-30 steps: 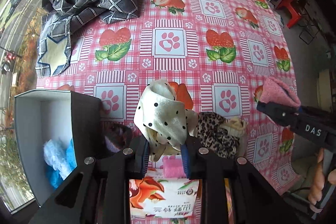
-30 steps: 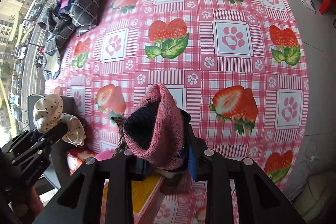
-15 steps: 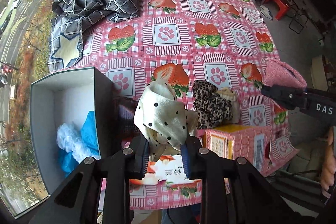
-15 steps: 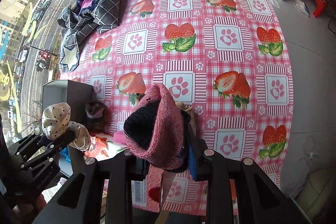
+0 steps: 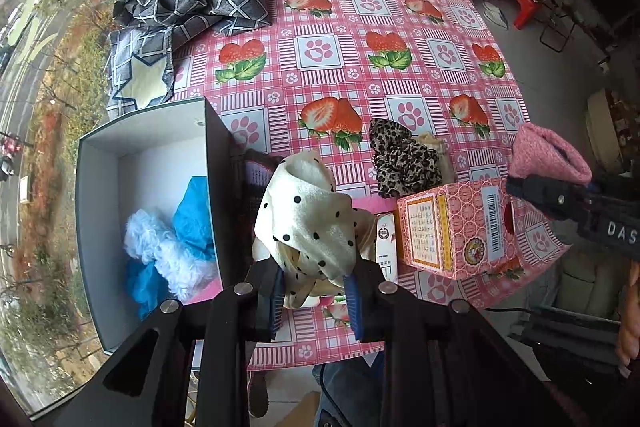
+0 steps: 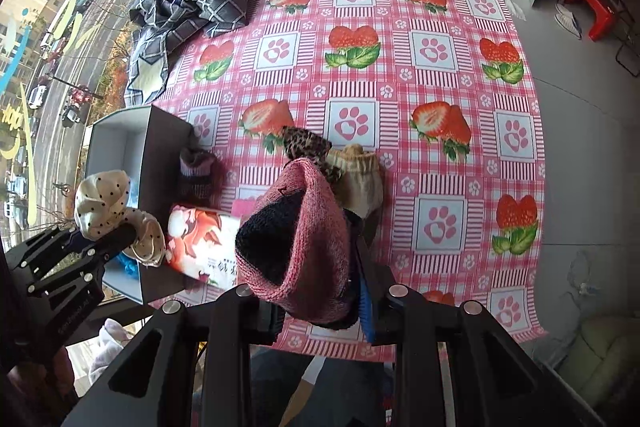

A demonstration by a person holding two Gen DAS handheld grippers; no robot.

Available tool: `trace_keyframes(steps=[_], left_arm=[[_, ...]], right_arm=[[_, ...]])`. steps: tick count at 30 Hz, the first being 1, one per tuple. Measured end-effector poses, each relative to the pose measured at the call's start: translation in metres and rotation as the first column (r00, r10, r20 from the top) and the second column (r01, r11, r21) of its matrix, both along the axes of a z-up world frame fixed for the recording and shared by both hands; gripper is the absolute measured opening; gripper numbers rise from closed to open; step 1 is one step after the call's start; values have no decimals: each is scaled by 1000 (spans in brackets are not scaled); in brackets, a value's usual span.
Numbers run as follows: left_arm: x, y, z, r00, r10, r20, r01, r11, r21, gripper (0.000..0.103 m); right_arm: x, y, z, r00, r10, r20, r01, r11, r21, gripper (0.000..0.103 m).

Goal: Organize soft objects
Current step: 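Carry the polka-dot cloth and pink knit hat over the white box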

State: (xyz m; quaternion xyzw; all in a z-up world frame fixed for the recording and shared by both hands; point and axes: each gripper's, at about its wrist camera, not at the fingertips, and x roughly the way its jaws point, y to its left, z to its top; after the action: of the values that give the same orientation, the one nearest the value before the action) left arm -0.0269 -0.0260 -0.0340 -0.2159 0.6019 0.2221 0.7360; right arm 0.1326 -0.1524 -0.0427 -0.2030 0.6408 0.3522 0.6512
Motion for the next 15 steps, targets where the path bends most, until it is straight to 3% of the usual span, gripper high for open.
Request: trace_keyframes(steps=[15], left_arm=[[-37, 17, 12, 997, 71, 43, -72, 997, 10, 28]], right_arm=[[-59, 34, 7, 993, 118, -7, -118, 993, -6, 30]])
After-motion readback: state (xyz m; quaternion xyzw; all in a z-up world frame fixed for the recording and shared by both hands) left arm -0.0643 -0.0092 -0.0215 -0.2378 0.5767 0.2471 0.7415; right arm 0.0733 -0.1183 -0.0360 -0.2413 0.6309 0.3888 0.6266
